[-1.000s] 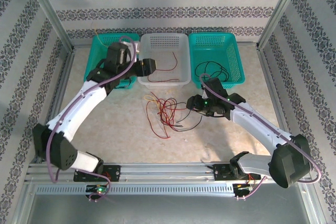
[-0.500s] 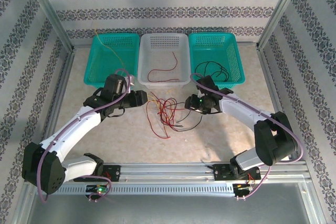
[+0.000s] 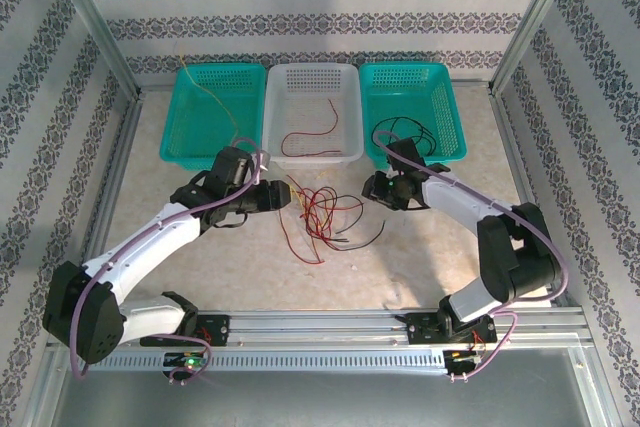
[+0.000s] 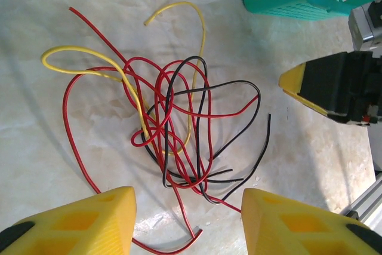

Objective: Untangle the cables

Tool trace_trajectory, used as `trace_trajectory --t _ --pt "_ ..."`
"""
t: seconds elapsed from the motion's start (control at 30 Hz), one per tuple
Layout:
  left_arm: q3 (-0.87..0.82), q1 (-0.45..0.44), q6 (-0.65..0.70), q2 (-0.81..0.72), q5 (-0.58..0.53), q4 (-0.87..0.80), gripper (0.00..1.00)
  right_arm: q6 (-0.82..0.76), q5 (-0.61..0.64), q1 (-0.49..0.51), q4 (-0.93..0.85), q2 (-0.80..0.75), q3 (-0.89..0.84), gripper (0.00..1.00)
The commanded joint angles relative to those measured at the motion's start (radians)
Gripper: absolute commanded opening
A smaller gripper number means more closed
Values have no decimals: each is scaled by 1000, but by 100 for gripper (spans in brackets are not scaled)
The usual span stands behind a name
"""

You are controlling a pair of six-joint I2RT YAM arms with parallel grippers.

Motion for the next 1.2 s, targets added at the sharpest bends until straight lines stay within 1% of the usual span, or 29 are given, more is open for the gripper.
trace_trajectory --t 0.0,0.17,0.27,0.33,0.5,0.73,0.77,0.83,0.9,0.97,1.07,1.13,1.17 --pt "37 -16 -6 -2 -3 19 49 39 14 -3 33 31 5 41" --pt "40 -21 -6 -3 -4 15 50 79 -5 7 82 98 16 42" --pt "43 -24 -4 3 -3 17 50 94 -21 22 118 132 24 45" --pt "45 -24 -1 7 -6 15 49 99 -27 40 120 147 35 46" --pt "39 -25 0 13 -5 18 49 129 -29 84 138 127 14 46" --pt "22 -31 -11 21 -1 38 49 201 -38 101 203 61 -65 46" --pt "21 -34 -12 20 -1 38 49 206 -39 104 213 57 -71 44" --pt "22 -34 -10 20 -2 40 49 211 -41 106 227 60 -72 37" --pt "22 -35 -9 21 -1 38 49 210 -42 106 230 70 -67 25" --pt "21 -37 -9 17 -2 36 49 207 -45 107 234 77 -60 17" --pt "19 -38 -4 12 -5 30 49 203 -48 110 242 70 -59 8" --pt "15 -39 -1 8 -5 27 49 197 -48 112 240 47 -59 0" --pt "15 -39 1 6 -3 26 49 192 -46 115 235 26 -61 0"
